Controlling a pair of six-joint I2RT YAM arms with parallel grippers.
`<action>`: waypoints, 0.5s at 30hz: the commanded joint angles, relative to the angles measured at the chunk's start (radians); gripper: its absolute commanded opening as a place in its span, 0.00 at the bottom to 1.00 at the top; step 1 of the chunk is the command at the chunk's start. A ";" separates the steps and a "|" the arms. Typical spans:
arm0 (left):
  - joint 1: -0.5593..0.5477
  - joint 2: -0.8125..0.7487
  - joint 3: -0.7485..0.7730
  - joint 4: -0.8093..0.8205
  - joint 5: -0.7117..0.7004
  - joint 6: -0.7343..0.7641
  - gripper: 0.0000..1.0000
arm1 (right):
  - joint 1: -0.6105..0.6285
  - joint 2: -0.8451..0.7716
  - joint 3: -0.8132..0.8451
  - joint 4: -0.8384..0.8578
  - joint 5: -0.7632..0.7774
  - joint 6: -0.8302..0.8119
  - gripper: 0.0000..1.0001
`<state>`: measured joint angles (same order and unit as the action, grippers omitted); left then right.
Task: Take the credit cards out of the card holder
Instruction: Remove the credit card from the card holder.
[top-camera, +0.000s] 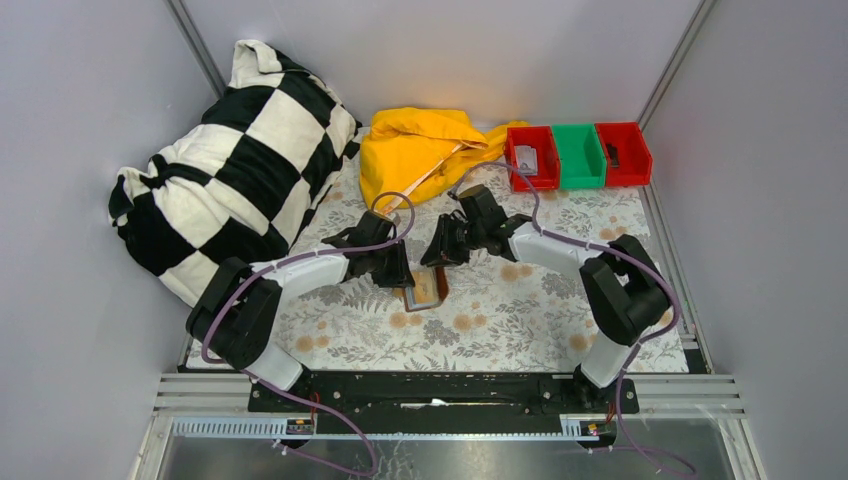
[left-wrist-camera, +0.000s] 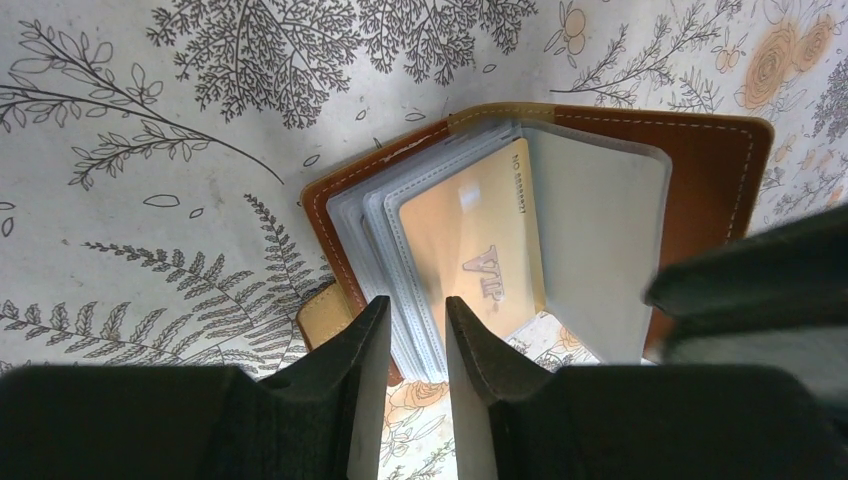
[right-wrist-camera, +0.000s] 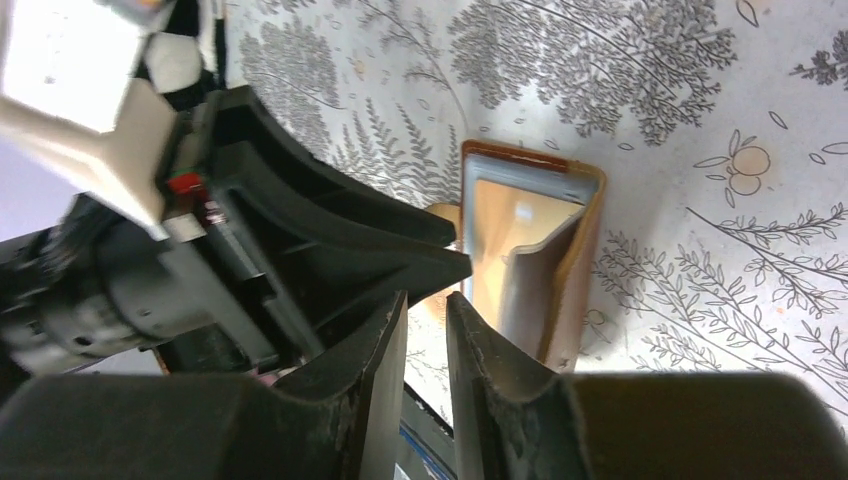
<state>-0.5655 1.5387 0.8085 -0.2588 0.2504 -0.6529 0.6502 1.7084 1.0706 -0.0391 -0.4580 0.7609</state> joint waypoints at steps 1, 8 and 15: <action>-0.001 0.002 -0.004 0.051 0.015 -0.004 0.30 | 0.014 0.058 0.003 0.007 -0.013 -0.003 0.28; -0.001 0.026 -0.006 0.036 0.009 0.015 0.30 | 0.013 0.047 -0.041 -0.080 0.111 -0.027 0.26; -0.001 0.014 -0.030 0.052 0.014 0.025 0.30 | -0.006 0.025 -0.131 -0.055 0.128 -0.032 0.28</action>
<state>-0.5655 1.5627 0.7975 -0.2348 0.2539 -0.6476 0.6537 1.7725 0.9787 -0.0963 -0.3580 0.7475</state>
